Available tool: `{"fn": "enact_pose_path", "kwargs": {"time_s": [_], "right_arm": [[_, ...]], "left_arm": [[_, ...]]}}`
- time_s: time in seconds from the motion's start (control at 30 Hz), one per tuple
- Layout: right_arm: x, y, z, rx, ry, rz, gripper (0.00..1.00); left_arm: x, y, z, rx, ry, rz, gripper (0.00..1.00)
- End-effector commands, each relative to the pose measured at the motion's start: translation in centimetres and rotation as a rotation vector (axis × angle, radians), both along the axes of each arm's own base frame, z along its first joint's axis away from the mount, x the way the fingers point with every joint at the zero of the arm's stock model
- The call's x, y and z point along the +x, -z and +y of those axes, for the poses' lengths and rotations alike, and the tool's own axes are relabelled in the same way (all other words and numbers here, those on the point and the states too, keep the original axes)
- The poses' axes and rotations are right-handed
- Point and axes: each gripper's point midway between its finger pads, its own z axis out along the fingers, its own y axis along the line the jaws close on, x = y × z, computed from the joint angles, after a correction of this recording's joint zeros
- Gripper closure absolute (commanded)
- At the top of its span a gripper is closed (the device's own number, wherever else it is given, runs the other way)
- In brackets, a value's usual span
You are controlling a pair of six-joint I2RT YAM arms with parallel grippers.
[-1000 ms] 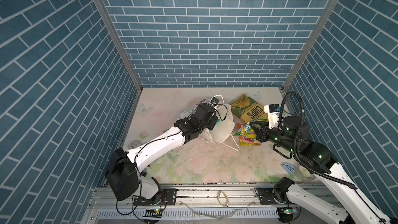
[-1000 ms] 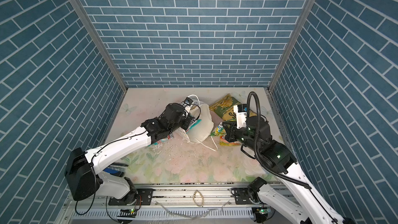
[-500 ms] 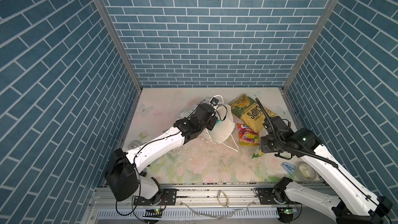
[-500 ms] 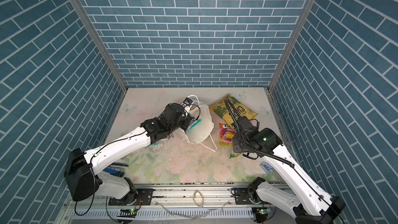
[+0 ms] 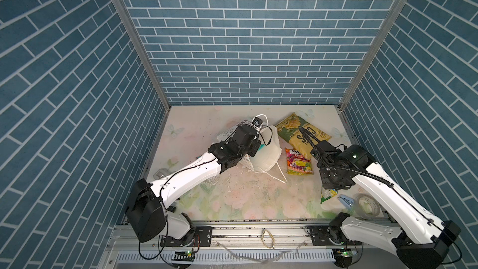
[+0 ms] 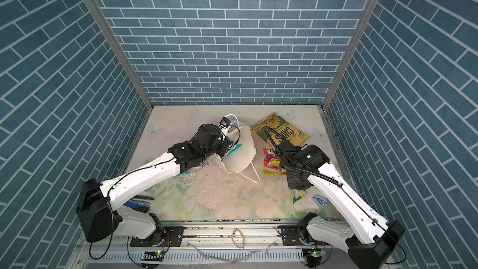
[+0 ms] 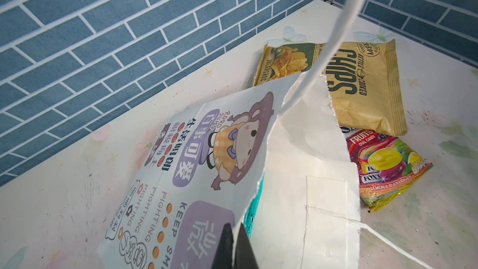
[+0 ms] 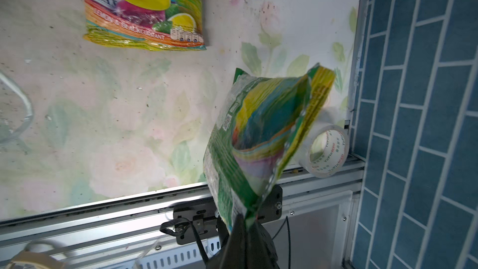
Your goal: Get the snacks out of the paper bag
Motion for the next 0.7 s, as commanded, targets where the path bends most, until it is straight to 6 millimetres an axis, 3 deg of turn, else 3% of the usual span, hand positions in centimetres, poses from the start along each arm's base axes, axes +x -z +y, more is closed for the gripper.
{"fn": "enact_pose_path", "kwargs": {"time_s": [0.0, 0.17, 0.37, 0.67], "right_arm": [[-0.1, 0.5, -0.6, -0.053, 0.025, 0.028, 1.00], [1.0, 4.2, 2.9, 0.064, -0.023, 0.081, 1.00], [2.0, 7.2, 5.2, 0.130, -0.050, 0.127, 1.00], [4.0, 8.1, 9.4, 0.374, -0.081, 0.055, 0.97]], "left_arm": [[0.0, -1.8, 0.0, -0.040, 0.000, -0.035, 1.00], [-0.1, -2.1, 0.3, -0.034, 0.001, -0.042, 1.00], [-0.2, -2.5, 0.3, -0.034, 0.007, -0.048, 1.00], [-0.4, -2.8, 0.6, -0.029, 0.005, -0.056, 1.00]]}}
